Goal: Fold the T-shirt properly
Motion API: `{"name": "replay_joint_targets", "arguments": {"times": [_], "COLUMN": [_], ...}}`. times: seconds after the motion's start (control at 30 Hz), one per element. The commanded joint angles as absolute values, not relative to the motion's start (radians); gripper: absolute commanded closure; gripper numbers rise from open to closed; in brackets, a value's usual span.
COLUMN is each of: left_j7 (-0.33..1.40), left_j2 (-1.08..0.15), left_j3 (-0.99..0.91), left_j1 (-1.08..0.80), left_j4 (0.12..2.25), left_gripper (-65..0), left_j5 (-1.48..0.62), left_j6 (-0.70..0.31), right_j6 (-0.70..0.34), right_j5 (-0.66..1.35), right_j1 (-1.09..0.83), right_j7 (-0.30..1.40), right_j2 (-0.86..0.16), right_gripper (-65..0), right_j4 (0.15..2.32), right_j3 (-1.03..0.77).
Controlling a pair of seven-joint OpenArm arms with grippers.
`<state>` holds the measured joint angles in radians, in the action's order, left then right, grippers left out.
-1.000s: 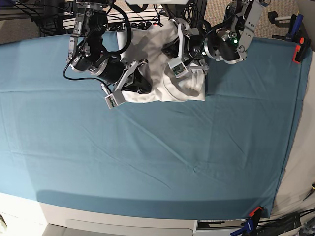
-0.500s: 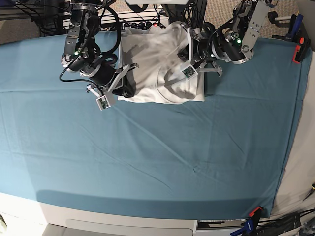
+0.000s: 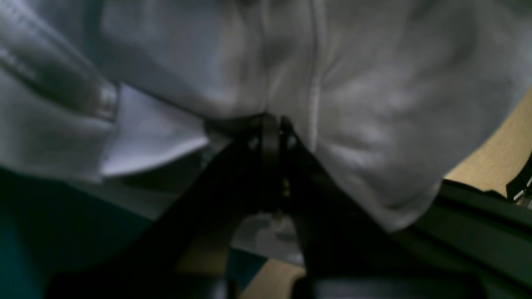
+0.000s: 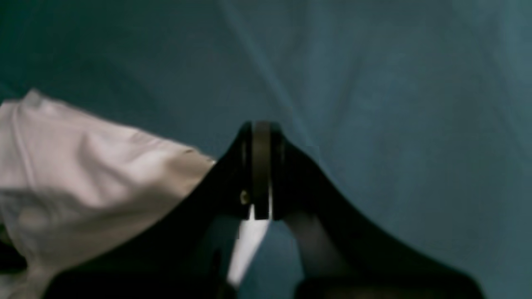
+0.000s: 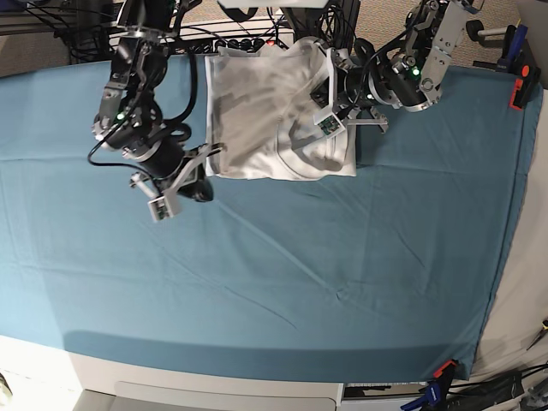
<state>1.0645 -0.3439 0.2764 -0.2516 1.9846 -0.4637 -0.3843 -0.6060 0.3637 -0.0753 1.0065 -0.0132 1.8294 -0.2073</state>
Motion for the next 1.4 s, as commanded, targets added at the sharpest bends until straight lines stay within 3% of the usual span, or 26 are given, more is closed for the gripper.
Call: {"name": "replay_joint_targets", "arguments": {"times": [0.0, 0.07, 0.1, 0.3, 0.67, 0.93, 1.17, 1.3, 1.37], "left_j7": [1.058, 1.058, 1.057, 1.057, 1.056, 1.054, 1.077, 1.111, 1.11], "left_j2": [-0.35, -0.349, -0.349, -0.35, -0.35, -0.349, -0.35, -0.353, -0.369], "left_j3": [0.272, 0.272, 0.272, 0.272, 0.272, 0.272, 0.271, 0.232, 0.192], "left_j1": [-0.247, -0.247, -0.247, -0.247, -0.247, -0.247, -0.246, -0.248, -0.256], "left_j4": [2.0, 2.0, 2.0, 2.0, 2.0, 2.0, 2.012, 2.066, 2.092], "left_gripper": [0.0, 0.0, 0.0, 0.0, 0.0, 0.0, 0.0, -14.3, -18.8], "left_j5": [-0.464, -0.464, -0.464, -0.464, -0.464, -0.464, -0.464, -0.465, -0.483], "left_j6": [-0.381, -0.381, -0.381, -0.381, -0.381, -0.381, -0.382, -0.384, -0.366], "right_j6": [-0.598, -0.556, -0.552, -0.552, -0.549, -0.552, -0.553, -0.553, -0.553], "right_j5": [0.394, 0.453, 0.487, 0.667, 0.817, 0.886, 0.886, 0.885, 0.882], "right_j1": [-0.058, -0.059, -0.061, -0.104, -0.08, -0.064, -0.064, -0.064, -0.064], "right_j7": [1.001, 1.034, 1.058, 1.113, 1.135, 1.167, 1.168, 1.17, 1.171], "right_j2": [-0.017, -0.017, -0.016, -0.016, -0.008, 0.065, 0.069, 0.069, 0.07], "right_gripper": [-14.0, -24.3, -25.6, -26.6, -26.6, -26.6, -24.1, -14.5, -13.9], "right_j4": [1.844, 1.843, 1.843, 1.834, 1.666, 1.64, 1.64, 1.64, 1.64], "right_j3": [-0.225, -0.264, -0.287, -0.396, -0.408, -0.403, -0.371, -0.372, -0.372]}}
